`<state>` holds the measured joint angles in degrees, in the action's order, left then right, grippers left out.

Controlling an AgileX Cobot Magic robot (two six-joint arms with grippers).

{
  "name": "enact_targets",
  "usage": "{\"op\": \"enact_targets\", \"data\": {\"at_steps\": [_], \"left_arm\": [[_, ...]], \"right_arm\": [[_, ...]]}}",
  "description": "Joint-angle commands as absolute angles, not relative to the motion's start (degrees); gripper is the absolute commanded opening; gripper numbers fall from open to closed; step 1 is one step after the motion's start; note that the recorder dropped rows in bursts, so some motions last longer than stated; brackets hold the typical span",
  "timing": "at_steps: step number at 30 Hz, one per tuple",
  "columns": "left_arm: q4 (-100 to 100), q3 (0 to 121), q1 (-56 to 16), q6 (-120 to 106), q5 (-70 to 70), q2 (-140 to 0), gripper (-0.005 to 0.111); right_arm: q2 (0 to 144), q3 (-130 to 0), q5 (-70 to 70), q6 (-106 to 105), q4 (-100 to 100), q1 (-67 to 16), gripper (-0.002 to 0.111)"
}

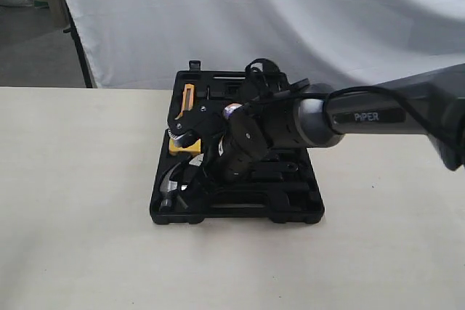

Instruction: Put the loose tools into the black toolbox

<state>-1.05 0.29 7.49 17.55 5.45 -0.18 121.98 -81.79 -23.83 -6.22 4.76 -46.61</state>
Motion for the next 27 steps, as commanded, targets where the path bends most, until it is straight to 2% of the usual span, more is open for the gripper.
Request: {"op": "enact_targets", "data": {"at_steps": [1, 27], "left_arm": [[-1.3, 0.44, 8.94, 17.82, 5.03, 0.0, 0.001], [-1.3, 0.44, 8.94, 17.82, 5.03, 0.0, 0.001]], "right_arm": [[115.63, -81.2, -27.31, -6.74, 4.33, -46.86, 0.0], [84.9, -80.44, -36.68, -5.96, 7.15, -46.86, 0.0]]}}
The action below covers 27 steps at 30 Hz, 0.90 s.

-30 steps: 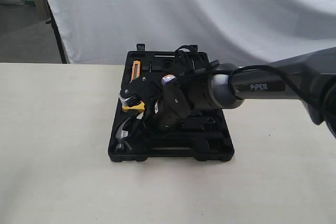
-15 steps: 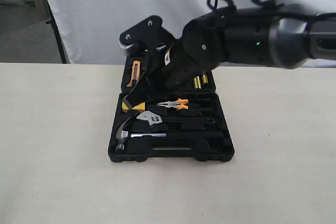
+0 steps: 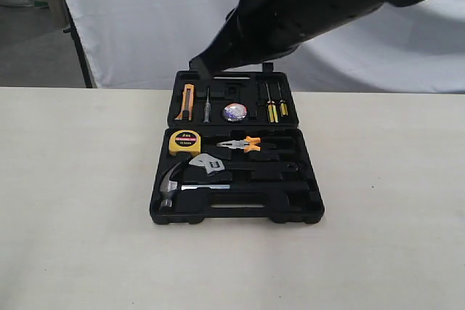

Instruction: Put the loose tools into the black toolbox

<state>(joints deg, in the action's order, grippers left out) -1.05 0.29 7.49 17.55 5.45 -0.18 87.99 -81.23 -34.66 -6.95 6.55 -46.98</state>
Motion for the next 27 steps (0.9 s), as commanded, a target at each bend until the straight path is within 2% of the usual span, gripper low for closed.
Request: {"op": "enact_targets", "data": {"at_steps": [1, 9, 17, 27], "left_arm": [[-1.3, 0.44, 8.94, 17.82, 5.03, 0.0, 0.001], [-1.3, 0.44, 8.94, 17.82, 5.03, 0.0, 0.001], [-1.3, 0.44, 8.94, 17.82, 5.03, 0.0, 0.001], [-1.3, 0.44, 8.94, 17.82, 5.03, 0.0, 0.001]], "right_arm": [[83.95, -79.71, -37.01, -5.96, 7.15, -46.86, 0.0], [75.24, -67.64, -34.02, -0.68, 12.62, -46.86, 0.0], [65.98, -52.4, -17.67, 9.27, 10.68, -46.86, 0.0], [54.09, -37.44, -16.98, 9.64, 10.59, -46.86, 0.0]]}}
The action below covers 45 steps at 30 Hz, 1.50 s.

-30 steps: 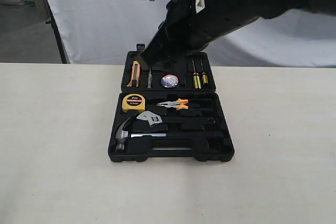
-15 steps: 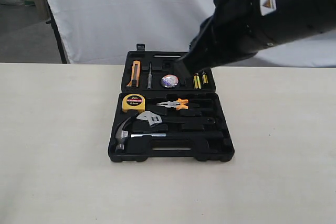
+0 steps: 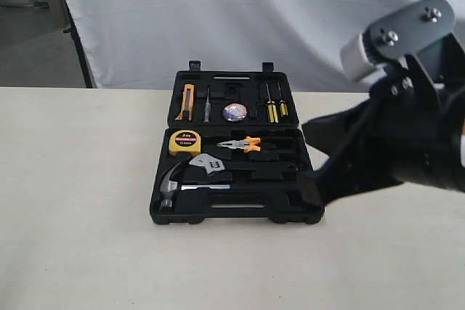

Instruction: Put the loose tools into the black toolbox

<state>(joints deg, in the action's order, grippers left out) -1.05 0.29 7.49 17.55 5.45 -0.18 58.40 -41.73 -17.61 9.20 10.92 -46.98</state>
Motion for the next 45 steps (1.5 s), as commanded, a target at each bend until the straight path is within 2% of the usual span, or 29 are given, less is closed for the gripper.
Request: {"op": "enact_targets", "data": {"at_steps": [1, 12, 20, 29, 38, 41, 45], "left_arm": [[-1.3, 0.44, 8.94, 17.82, 5.03, 0.0, 0.001], [-1.3, 0.44, 8.94, 17.82, 5.03, 0.0, 0.001], [-1.3, 0.44, 8.94, 17.82, 5.03, 0.0, 0.001], [-1.3, 0.44, 8.94, 17.82, 5.03, 0.0, 0.001], [-1.3, 0.44, 8.94, 17.82, 5.03, 0.0, 0.001], [-1.3, 0.44, 8.94, 17.82, 5.03, 0.0, 0.001], [-1.3, 0.44, 8.94, 17.82, 5.03, 0.0, 0.001]], "right_arm": [[53.27, -36.84, -17.02, 9.64, 10.59, -46.86, 0.0], [48.82, -32.33, -16.56, 12.39, 0.0, -46.86, 0.0], [45.72, -21.52, -11.94, 12.63, -2.71, -46.86, 0.0], [32.03, -9.16, -5.83, 13.09, -2.58, -46.86, 0.0], [19.67, -5.84, -4.69, 14.23, -3.58, -46.57, 0.0], [15.68, -3.64, -4.31, 14.23, -3.58, -42.39, 0.0], [11.84, -0.11, -1.56, 14.8, -3.58, -30.71, 0.0]]}}
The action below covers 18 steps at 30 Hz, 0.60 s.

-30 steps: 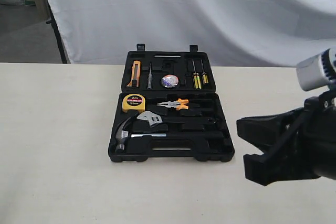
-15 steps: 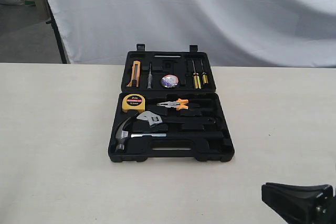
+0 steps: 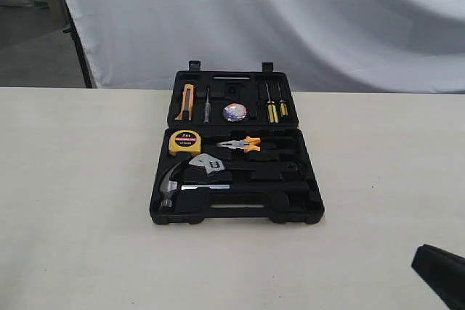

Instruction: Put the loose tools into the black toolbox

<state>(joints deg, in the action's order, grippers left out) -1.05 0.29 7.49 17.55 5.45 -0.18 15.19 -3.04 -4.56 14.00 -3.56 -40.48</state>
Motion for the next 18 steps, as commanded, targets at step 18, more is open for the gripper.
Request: {"op": "enact_targets", "data": {"at_steps": [18], "left_arm": [[-1.3, 0.44, 8.94, 17.82, 5.03, 0.0, 0.001]], "right_arm": [[0.0, 0.0, -6.1, 9.39, 0.34, -4.85, 0.0]]}}
